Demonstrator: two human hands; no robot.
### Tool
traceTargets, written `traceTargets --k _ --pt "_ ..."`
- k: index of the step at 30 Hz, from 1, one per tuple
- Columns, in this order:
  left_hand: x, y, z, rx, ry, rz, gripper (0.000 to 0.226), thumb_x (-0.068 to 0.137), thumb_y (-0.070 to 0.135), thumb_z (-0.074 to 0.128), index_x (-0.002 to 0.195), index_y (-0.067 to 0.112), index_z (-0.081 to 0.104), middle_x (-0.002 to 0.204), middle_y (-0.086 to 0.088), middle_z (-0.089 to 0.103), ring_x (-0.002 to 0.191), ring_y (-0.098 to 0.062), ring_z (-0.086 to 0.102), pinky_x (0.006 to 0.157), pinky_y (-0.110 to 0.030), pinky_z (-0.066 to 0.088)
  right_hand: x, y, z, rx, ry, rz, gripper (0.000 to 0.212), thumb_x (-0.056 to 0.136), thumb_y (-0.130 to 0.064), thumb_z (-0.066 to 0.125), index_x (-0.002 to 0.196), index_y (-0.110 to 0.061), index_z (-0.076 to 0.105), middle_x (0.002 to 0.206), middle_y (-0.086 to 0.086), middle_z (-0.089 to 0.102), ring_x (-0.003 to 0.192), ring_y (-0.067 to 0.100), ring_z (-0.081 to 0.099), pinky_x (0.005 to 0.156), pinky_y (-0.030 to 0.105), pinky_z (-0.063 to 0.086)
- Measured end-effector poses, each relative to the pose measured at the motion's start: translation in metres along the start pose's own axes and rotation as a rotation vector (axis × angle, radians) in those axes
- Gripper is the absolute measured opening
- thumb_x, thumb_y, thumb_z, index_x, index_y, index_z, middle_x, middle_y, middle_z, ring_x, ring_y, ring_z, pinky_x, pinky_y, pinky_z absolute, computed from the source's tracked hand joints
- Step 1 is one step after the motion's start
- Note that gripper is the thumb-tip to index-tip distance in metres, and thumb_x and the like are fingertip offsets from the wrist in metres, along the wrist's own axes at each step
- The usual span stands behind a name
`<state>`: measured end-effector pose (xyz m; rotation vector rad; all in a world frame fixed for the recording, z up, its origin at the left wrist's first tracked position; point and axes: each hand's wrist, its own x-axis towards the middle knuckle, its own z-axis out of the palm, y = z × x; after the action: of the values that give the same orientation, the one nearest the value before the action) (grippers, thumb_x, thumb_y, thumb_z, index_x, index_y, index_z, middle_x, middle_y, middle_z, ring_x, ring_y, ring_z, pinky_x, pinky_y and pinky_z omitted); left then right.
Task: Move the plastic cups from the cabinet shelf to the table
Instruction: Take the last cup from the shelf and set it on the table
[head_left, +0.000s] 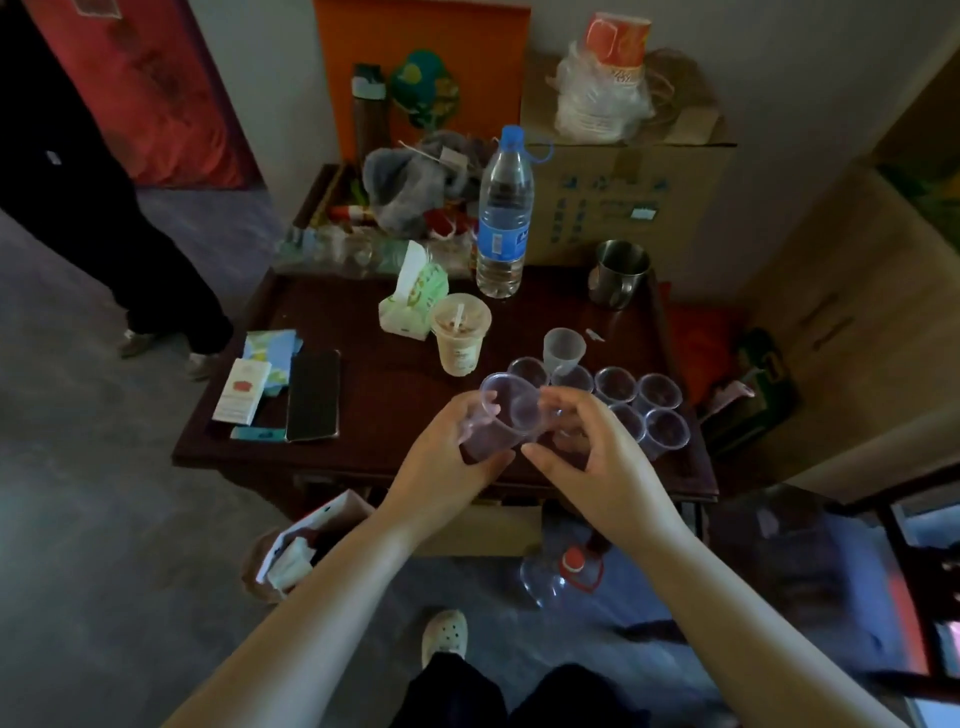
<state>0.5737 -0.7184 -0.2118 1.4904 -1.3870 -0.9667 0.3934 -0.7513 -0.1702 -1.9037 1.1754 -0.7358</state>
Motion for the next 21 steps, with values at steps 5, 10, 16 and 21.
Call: traceTargets --k 5,10,16,21 --pt "0.038 -0.027 -0.017 0.014 -0.073 -0.028 0.044 0.078 0.023 0.073 0.115 0.036 0.051 0.118 0.018 0.057 0.111 0.008 0.052 0.09 -0.014 0.041 0.042 0.012 0.022 -0.024 0.019 0.051 0.065 0.075 -0.042 0.073 0.133 -0.028 0.045 0.124 -0.016 0.053 0.106 -0.009 0.054 0.086 0.014 0.049" --pt "0.059 -0.046 -0.018 0.004 -0.116 -0.05 0.041 0.078 0.028 0.07 0.112 0.041 0.051 0.113 0.019 0.06 0.109 0.005 0.054 0.087 -0.011 0.042 0.073 0.029 0.034 -0.084 -0.046 0.076 0.07 0.071 -0.047 0.075 0.132 -0.034 0.043 0.126 -0.019 0.051 0.109 -0.01 0.051 0.086 0.011 0.044" --pt "0.08 -0.067 -0.015 0.063 -0.091 -0.056 0.046 0.074 0.038 0.067 0.111 0.054 0.045 0.113 0.022 0.055 0.108 0.006 0.05 0.086 -0.013 0.041 0.101 0.049 0.047 -0.089 -0.084 0.106 0.076 0.068 -0.04 0.081 0.133 -0.034 0.041 0.123 -0.018 0.05 0.109 -0.01 0.049 0.086 0.006 0.041" --pt "0.094 -0.088 -0.015 0.154 -0.057 -0.087 0.056 0.079 0.02 0.068 0.127 0.036 0.045 0.119 0.019 0.05 0.111 0.007 0.045 0.088 -0.007 0.033 0.117 0.068 0.058 -0.179 -0.078 0.044 0.072 0.071 -0.026 0.08 0.134 -0.024 0.044 0.127 -0.013 0.048 0.119 0.002 0.046 0.098 0.022 0.041"
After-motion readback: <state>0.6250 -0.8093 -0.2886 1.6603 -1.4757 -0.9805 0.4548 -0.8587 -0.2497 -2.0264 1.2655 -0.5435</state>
